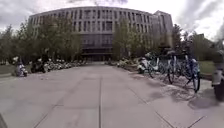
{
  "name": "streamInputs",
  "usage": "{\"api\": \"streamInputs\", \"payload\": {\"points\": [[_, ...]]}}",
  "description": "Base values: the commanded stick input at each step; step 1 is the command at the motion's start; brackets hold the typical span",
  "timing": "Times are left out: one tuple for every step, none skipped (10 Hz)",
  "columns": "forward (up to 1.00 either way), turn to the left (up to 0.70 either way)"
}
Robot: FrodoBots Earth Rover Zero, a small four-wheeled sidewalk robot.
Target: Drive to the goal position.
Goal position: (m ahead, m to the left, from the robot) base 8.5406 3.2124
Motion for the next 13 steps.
{"api": "streamInputs", "payload": {"points": [[0.70, 0.01], [0.70, 0.01], [0.70, 0.01], [0.70, 0.01], [0.70, 0.01], [0.70, 0.01], [0.70, 0.01], [0.70, 0.01], [0.70, 0.01], [0.70, 0.01], [0.70, 0.01], [0.70, 0.01], [0.70, 0.01]]}}
